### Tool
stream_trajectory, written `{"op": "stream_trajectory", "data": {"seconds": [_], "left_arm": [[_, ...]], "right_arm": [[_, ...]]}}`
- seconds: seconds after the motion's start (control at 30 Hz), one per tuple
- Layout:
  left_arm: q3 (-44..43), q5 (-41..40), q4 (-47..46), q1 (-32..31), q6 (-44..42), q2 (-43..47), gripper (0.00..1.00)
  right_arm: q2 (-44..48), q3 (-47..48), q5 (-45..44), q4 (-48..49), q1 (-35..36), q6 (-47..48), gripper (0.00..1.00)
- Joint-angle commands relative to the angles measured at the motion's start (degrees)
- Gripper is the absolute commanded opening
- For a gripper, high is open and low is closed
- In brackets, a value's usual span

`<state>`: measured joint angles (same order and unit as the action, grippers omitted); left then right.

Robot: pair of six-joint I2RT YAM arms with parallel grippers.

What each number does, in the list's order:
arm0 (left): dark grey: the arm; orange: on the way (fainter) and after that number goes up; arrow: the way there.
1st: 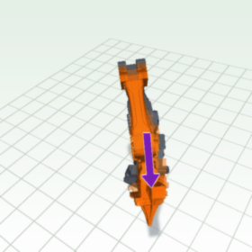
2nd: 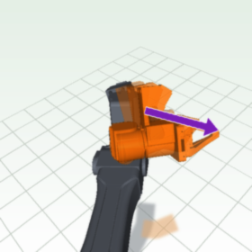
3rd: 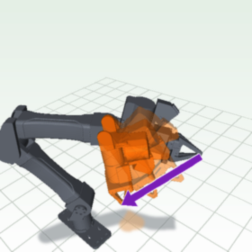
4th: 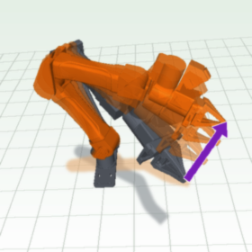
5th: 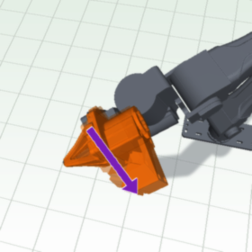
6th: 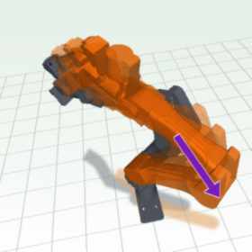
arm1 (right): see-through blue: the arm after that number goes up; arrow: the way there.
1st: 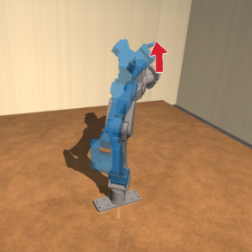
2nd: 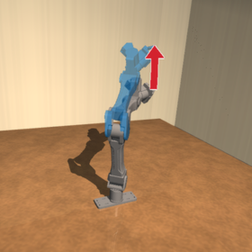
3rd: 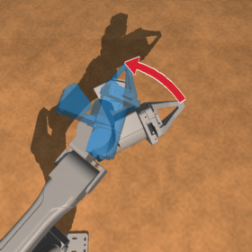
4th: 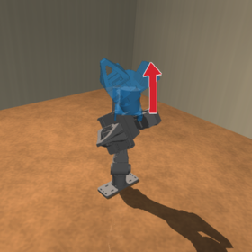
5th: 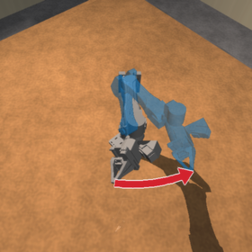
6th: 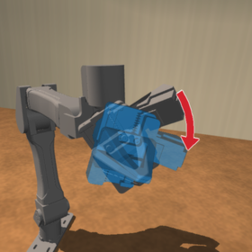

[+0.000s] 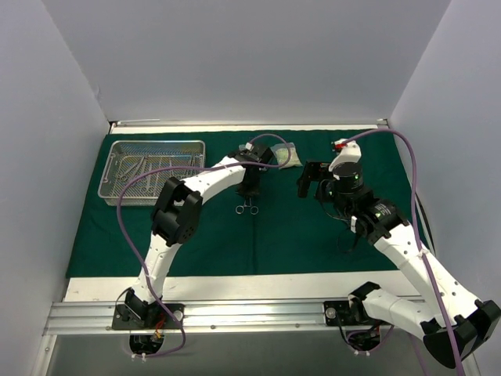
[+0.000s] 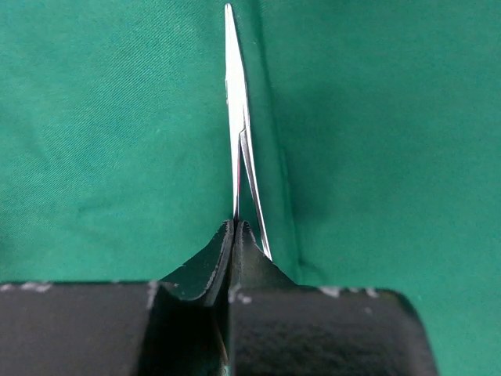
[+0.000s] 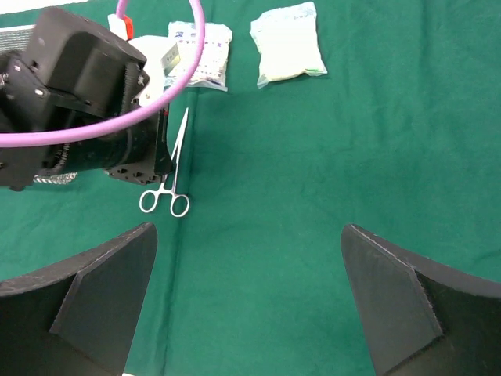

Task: Open and lay out the surgical kit
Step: Place the medical item in the surgical kit.

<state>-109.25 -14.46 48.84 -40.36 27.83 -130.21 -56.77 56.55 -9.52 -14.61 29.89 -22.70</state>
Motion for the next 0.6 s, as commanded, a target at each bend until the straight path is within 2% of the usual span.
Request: {"op": "stream_trajectory", "data": {"seconds": [0.0,0.3,0.4,0.57], "left_arm": [[-2.5,-1.0,-3.0,0.3,1.3,-1.4,0.02],[-0.4,-0.8,-3.4,0.3,3.7,-2.9,0.02],[0.2,-0.9,-3.2,0.3,3.7,-2.2,0.08],[1.6,-2.2,-3.3,0.3,2.7,-0.1,0.24]], "right_arm": [[0.9,-0.7,-1.4,-0.6,-0.5,-0.5,1.0],[0.7,-1.0,-0.9,-0.8,-0.6,-0.8,0.99],[0.5,-1.0,-0.9,-0.6,-0.6,-0.9,0.99],[0.3,-1.0,-0.6,-0.1,-0.6,-0.9,0.99]]}}
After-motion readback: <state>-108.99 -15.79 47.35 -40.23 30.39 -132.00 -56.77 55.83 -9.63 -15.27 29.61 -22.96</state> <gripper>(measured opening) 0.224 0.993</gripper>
